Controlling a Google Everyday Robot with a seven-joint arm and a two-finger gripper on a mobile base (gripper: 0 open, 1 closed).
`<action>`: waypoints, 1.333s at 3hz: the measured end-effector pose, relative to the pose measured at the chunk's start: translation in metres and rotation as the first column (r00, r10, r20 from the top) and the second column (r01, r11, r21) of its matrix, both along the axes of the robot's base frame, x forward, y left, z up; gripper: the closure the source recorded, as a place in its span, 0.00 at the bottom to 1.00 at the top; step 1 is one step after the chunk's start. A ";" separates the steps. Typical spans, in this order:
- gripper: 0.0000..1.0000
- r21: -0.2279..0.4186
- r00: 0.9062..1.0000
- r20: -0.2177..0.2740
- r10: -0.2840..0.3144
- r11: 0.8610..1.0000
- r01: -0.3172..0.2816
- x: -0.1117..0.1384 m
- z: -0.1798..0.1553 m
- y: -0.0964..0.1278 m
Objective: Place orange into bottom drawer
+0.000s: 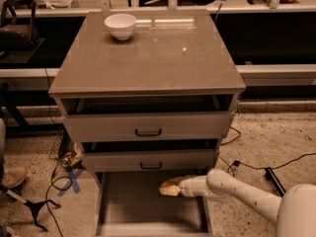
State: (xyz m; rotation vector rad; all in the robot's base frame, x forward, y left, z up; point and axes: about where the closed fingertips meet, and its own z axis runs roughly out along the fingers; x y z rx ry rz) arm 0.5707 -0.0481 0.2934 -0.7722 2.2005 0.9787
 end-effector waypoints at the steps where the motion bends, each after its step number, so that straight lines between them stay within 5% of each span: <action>1: 1.00 -0.017 1.000 0.011 0.013 1.000 -0.012 -0.004 -0.022 0.004; 4: 1.00 -0.100 0.990 0.135 0.049 0.994 -0.036 -0.017 -0.092 0.037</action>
Offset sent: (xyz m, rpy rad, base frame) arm -0.0181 0.0285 -0.0998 -0.1059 -0.0698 0.0698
